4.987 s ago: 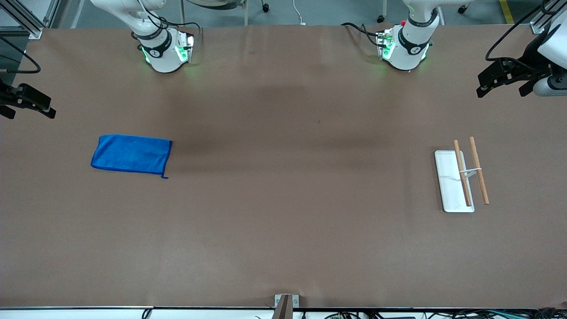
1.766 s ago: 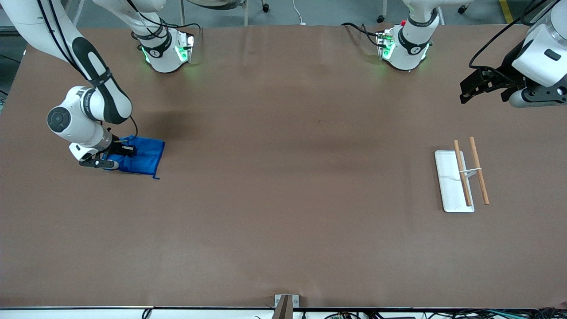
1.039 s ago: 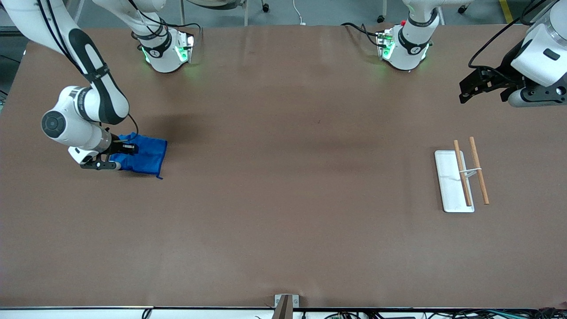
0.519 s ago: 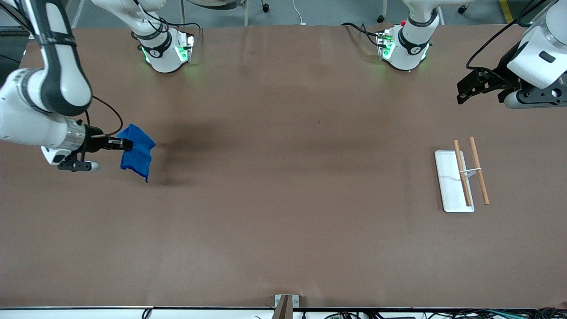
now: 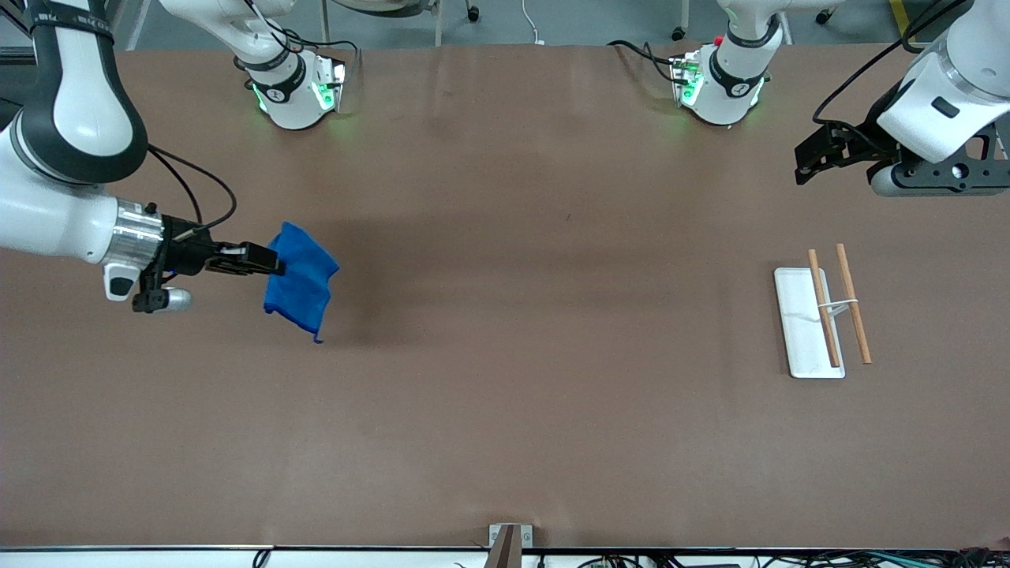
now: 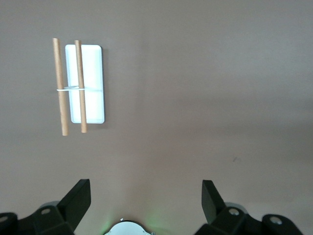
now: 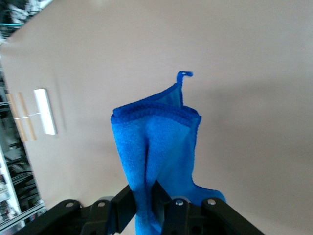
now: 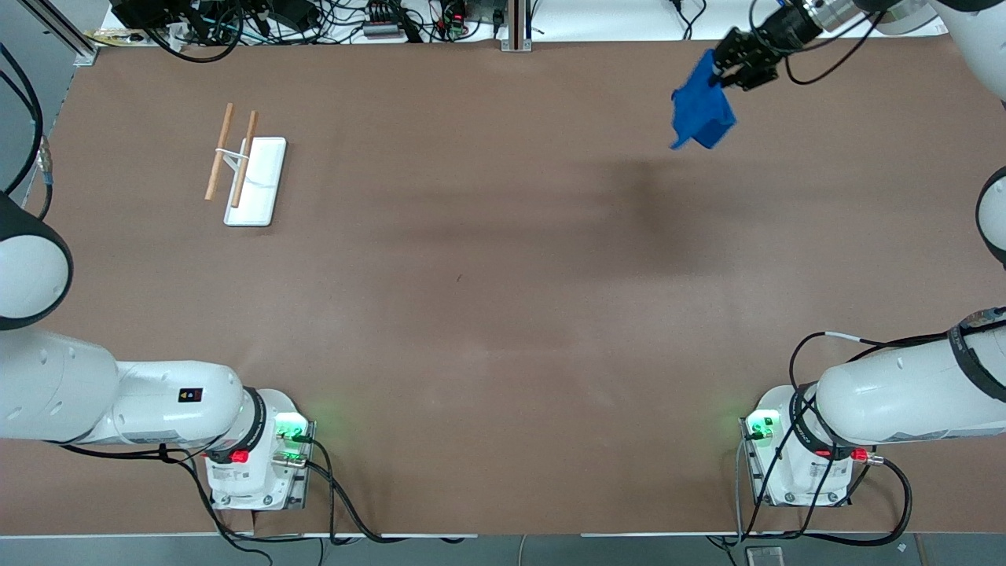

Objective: Right arm passes towel to left arm to hang
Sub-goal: 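Lift the towel with the right gripper while the left gripper approaches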

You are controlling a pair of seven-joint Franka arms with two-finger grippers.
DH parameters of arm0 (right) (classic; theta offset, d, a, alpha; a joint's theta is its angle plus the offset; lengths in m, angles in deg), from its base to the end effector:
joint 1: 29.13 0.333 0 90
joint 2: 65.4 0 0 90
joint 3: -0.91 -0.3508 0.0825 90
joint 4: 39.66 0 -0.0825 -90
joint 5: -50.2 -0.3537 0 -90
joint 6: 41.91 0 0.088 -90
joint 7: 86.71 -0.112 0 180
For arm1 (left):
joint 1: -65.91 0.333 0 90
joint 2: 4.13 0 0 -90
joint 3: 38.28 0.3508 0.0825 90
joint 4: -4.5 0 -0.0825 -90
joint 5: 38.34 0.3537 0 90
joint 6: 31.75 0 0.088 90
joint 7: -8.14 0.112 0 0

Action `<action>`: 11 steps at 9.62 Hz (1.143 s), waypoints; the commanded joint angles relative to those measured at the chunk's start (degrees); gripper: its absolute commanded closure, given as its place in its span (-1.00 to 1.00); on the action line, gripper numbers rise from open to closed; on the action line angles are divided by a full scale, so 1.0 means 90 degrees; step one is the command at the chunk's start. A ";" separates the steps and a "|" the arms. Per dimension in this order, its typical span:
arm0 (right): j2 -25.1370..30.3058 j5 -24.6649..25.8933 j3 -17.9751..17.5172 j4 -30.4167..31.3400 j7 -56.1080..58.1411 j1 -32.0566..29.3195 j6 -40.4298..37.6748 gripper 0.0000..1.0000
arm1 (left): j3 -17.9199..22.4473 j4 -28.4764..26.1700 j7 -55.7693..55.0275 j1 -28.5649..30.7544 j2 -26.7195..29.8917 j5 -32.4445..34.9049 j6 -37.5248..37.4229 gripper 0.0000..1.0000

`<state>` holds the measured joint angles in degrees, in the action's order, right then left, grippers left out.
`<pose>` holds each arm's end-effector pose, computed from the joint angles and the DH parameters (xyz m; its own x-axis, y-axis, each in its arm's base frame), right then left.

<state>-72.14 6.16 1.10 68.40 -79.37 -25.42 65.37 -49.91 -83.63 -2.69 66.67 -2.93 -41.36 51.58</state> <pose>0.5564 0.0906 0.4963 0.9909 -0.0522 -0.1243 -0.1213 -0.7485 -0.6520 0.4943 -0.1029 0.6694 0.9975 -0.0062 -0.0711 -0.0037 -0.9994 0.0357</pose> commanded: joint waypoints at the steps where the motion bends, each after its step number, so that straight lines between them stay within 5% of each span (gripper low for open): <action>1: -0.0062 -0.0981 0.0028 -0.0180 0.0034 0.0308 0.0014 1.00 | -0.0006 -0.0052 0.0206 -0.0017 -0.0289 -0.0143 -0.0030 -1.00; 5: -0.0101 -0.3119 0.0028 -0.0220 0.0083 0.0933 0.0014 1.00 | 0.0042 0.0164 0.0548 0.0071 -0.0641 -0.2247 -0.0030 -1.00; 7: -0.0121 -0.4184 0.0028 -0.0229 0.0093 0.1207 0.0014 1.00 | 0.0062 0.0115 0.0820 0.0216 -0.1029 -0.3874 -0.0011 -1.00; 8: -0.0131 -0.4692 0.0028 -0.0229 0.0093 0.1382 0.0024 1.00 | 0.0072 -0.0069 0.1286 0.0372 -0.1283 -0.5314 0.0028 -1.00; 11: -0.0257 -0.5992 0.0038 -0.0336 0.0093 0.1958 0.0297 1.00 | 0.0052 -0.0759 0.2617 0.0510 -0.1676 -0.7048 0.0028 -1.00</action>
<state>-73.44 -43.67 0.99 66.72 -79.04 -9.84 67.23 -49.21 -85.25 17.07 70.88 -17.42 -98.87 51.66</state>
